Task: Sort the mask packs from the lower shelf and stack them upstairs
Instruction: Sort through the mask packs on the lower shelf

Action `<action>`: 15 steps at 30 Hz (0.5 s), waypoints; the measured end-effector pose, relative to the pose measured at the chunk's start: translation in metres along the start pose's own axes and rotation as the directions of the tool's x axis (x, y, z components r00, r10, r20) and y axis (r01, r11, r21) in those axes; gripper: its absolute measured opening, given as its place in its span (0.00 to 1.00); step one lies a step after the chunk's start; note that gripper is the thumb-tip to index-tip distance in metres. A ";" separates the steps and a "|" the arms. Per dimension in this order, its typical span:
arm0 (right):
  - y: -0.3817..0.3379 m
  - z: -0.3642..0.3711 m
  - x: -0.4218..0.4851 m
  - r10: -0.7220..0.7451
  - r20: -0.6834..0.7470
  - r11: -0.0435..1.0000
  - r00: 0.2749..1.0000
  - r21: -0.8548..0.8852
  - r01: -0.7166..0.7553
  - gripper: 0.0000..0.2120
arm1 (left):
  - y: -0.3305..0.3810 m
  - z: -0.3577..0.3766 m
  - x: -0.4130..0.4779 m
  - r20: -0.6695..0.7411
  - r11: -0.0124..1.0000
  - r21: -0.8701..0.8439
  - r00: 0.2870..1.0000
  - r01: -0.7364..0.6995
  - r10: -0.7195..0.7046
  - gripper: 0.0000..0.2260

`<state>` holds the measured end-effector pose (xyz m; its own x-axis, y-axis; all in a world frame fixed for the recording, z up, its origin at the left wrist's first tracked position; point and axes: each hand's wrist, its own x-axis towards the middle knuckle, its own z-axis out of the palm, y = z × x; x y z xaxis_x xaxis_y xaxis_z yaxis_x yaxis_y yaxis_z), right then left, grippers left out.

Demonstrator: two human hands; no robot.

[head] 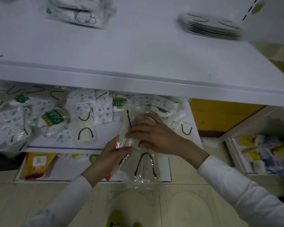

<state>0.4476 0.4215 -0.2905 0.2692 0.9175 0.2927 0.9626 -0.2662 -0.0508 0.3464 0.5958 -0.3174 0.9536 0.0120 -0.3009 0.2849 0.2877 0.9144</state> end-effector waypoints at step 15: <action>0.015 -0.038 -0.021 0.687 0.203 0.415 0.698 0.678 -0.607 0.09 | -0.009 -0.009 0.024 -0.223 0.993 -0.016 0.968 0.113 -0.114 0.08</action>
<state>0.4549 0.3871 -0.2615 0.8556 0.5170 -0.0246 0.2578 -0.4669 -0.8459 0.3662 0.6019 -0.3355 0.8691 0.1924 -0.4557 0.3893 0.3023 0.8701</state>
